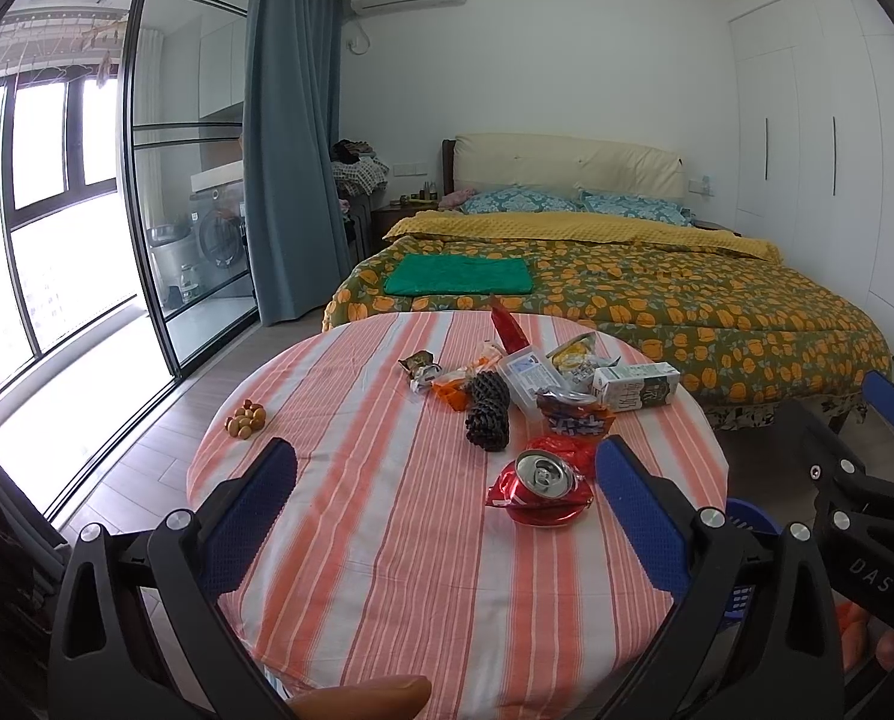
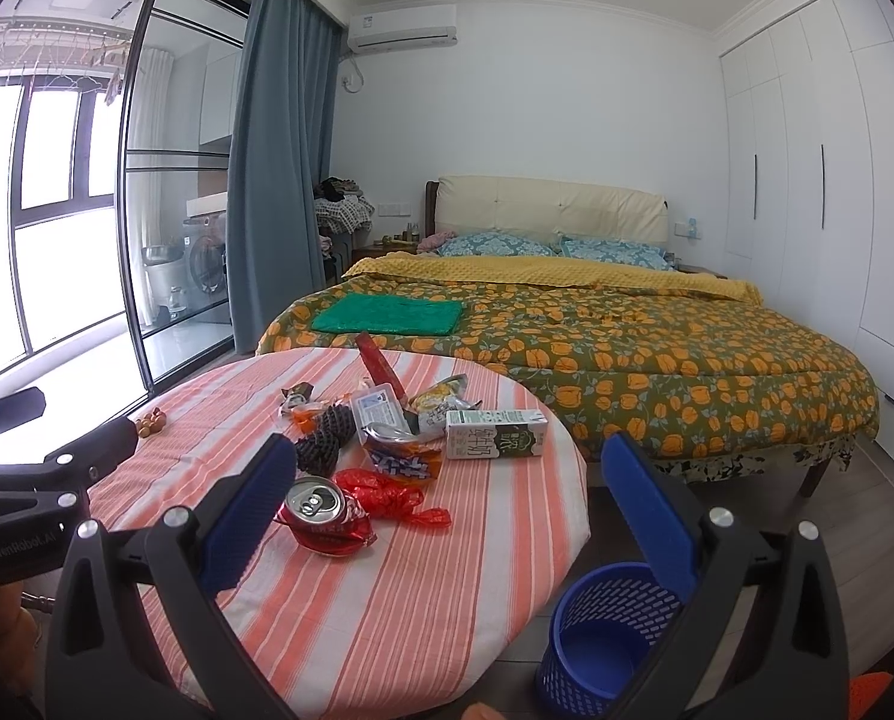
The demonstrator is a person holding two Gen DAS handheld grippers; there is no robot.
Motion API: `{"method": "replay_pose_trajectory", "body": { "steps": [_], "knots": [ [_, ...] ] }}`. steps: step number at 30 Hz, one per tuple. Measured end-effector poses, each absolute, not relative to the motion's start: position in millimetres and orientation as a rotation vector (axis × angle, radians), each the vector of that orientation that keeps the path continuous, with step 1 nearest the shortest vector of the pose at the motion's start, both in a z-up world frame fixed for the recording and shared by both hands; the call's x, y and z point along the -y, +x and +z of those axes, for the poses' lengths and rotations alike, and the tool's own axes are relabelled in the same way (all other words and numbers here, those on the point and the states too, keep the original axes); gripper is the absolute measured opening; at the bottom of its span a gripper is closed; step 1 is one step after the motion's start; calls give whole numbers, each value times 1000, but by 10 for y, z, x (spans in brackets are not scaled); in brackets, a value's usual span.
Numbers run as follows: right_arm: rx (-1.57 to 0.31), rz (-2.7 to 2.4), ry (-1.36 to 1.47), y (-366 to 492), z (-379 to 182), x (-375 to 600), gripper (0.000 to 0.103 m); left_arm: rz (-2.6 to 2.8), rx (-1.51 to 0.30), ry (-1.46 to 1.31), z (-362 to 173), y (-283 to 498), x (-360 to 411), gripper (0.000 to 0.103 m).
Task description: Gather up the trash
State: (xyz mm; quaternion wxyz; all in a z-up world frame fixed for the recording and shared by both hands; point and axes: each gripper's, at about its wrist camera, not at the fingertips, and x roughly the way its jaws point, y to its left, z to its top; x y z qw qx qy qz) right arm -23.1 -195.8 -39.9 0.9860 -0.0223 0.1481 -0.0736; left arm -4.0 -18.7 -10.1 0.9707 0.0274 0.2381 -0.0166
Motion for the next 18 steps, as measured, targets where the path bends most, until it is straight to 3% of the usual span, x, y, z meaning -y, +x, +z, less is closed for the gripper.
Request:
{"method": "replay_pose_trajectory", "body": {
  "steps": [18],
  "knots": [
    [-296,-148,-44,-238,-393,1957,98,-37,-479,58,-62,-58,247,99]
  ]
}}
